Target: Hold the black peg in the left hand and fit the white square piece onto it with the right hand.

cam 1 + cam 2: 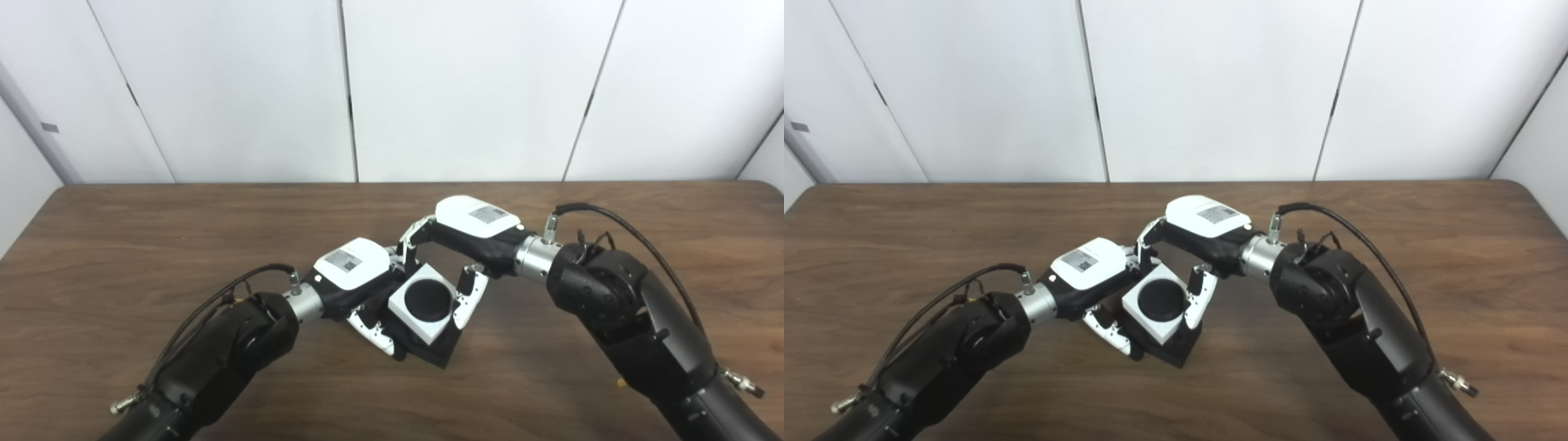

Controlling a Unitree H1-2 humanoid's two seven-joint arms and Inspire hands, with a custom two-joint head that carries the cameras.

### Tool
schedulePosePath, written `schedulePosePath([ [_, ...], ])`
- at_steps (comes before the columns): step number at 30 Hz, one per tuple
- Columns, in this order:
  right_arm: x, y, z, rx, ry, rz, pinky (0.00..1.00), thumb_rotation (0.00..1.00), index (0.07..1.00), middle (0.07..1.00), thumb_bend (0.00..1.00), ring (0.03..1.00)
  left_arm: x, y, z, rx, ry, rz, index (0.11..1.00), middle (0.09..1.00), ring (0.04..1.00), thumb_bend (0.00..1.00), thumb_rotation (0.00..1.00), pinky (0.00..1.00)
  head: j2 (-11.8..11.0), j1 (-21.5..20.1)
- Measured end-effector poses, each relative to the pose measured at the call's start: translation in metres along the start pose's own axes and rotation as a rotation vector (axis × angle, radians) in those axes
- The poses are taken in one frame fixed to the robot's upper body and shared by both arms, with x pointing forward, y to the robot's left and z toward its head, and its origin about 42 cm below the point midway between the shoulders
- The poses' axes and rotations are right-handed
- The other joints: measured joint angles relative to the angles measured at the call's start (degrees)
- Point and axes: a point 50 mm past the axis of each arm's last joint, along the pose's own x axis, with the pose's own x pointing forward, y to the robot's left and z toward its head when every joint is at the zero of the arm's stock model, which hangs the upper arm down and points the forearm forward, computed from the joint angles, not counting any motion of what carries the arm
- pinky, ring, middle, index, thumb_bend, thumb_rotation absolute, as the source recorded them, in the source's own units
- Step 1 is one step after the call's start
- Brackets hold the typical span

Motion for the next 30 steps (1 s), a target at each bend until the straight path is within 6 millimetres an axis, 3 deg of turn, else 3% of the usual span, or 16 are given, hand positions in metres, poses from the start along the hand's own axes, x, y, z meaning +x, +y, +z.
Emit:
schedulePosePath([
  [6,0.003,0.009,-0.005,0.008,0.021,0.043,0.73,0.15,0.489,0.754,0.51,0.795,0.001,0.000,0.001,0.000,-0.002,0.001,0.493,0.860,0.921,0.52,0.07,0.84,0.00,-0.09],
  [7,0.003,0.009,-0.006,0.004,0.029,0.057,0.74,0.29,0.627,0.775,0.68,0.806,0.001,0.000,0.001,0.000,-0.002,0.001,0.493,0.862,0.923,0.52,0.07,0.84,0.00,-0.17],
  [9,0.002,0.007,-0.005,-0.008,0.044,0.085,0.73,0.37,0.735,0.793,0.81,0.810,0.001,0.000,0.001,-0.001,-0.001,0.001,0.493,0.863,0.923,0.52,0.07,0.84,0.00,-0.26],
  [13,-0.001,0.004,-0.008,-0.015,0.063,0.132,0.71,0.38,0.820,0.823,0.92,0.817,0.001,0.000,0.001,0.000,0.000,0.001,0.493,0.864,0.924,0.52,0.07,0.84,0.09,-0.44],
  [25,-0.008,0.008,-0.015,0.004,0.101,0.172,0.73,0.34,0.825,0.840,0.92,0.830,0.001,0.000,0.001,0.000,-0.001,0.001,0.493,0.865,0.930,0.52,0.07,0.84,0.18,-0.79],
  [30,-0.020,0.001,-0.022,-0.002,0.130,0.147,0.69,0.20,0.802,0.822,0.84,0.807,0.001,0.000,0.001,0.000,0.000,0.001,0.493,0.860,0.927,0.52,0.07,0.83,0.18,-1.23],
])
